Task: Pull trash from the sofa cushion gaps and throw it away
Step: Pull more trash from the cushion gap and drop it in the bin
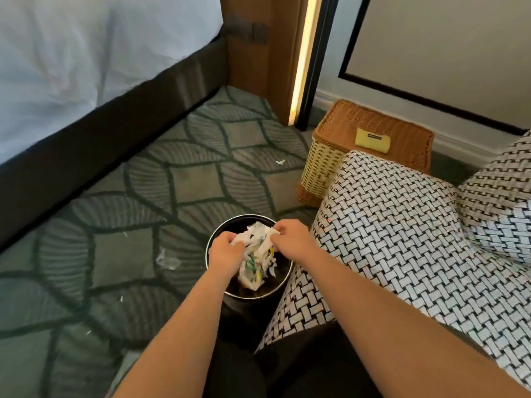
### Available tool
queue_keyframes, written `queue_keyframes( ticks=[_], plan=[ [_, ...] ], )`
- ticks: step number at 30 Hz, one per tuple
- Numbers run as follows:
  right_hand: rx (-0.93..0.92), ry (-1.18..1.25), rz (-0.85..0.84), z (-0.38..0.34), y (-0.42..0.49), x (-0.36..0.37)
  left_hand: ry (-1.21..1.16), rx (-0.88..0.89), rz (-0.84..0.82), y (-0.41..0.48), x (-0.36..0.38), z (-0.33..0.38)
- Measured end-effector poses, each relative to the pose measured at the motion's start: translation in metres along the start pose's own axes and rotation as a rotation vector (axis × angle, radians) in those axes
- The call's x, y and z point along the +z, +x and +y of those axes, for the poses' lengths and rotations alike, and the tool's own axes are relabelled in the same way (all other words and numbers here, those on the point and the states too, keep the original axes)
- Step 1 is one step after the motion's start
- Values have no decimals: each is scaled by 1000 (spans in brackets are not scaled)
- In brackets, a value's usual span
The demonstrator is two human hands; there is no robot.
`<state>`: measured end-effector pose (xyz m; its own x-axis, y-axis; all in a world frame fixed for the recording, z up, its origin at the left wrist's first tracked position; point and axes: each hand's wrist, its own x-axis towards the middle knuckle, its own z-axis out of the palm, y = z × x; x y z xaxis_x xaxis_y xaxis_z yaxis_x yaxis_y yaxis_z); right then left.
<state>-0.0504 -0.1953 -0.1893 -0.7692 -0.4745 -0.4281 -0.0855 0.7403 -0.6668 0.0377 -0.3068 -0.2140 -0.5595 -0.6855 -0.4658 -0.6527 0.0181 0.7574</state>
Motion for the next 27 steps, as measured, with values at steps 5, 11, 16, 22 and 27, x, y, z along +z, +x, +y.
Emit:
queue_keyframes(
  ticks=[5, 11, 16, 22, 27],
  plan=[
    [20, -30, -49, 7, 20, 20, 44, -26, -64, 25, 12, -14],
    [-45, -99, -16, 12, 23, 21, 114, 22, -121, 26, 18, -16],
    [-249, -200, 99, 12, 8, -5, 182, 186, -149, 1, 23, 0],
    [-345, -533, 267, 43, -8, -60, 223, 444, -312, -47, 40, 32],
    [-13, -630, 243, 73, -17, -106, 308, 579, -466, -74, 65, 54]
  ],
)
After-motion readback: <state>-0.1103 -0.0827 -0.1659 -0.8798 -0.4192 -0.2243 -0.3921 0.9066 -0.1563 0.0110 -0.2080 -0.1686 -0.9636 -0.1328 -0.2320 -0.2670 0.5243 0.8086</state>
